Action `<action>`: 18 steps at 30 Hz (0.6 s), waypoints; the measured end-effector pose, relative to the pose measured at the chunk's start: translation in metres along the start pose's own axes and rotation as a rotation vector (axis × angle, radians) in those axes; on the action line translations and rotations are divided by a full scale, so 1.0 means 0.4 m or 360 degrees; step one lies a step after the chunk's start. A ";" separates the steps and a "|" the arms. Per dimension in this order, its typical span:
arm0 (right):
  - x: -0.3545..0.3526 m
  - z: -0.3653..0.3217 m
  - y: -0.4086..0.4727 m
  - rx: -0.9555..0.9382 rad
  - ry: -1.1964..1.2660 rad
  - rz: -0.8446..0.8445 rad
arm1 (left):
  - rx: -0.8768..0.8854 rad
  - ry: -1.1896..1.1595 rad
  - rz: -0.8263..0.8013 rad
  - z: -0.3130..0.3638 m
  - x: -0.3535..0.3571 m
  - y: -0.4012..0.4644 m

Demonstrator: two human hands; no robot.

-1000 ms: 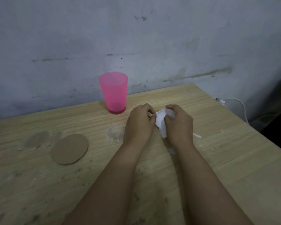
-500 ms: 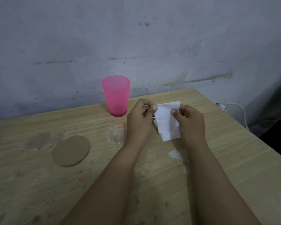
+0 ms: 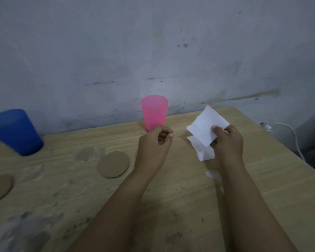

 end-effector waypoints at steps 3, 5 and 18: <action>0.044 -0.007 -0.033 0.0071 0.0296 0.0042 | 0.0018 0.0072 0.0044 -0.014 -0.066 0.023; 0.086 -0.009 -0.050 0.0131 0.0395 0.0105 | 0.0043 0.0131 0.0068 -0.022 -0.103 0.048; 0.244 0.106 -0.092 -0.0160 0.0254 0.0438 | -0.0234 0.0213 -0.0410 -0.132 -0.111 0.175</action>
Point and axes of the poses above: each hand's wrist, its own y-axis towards the middle knuckle, its own x-axis out of the palm, z = x × y, the point moved 1 cm from there along y, towards the middle knuckle, and after that the axes turned 10 degrees about y, right-handed, at the moved point
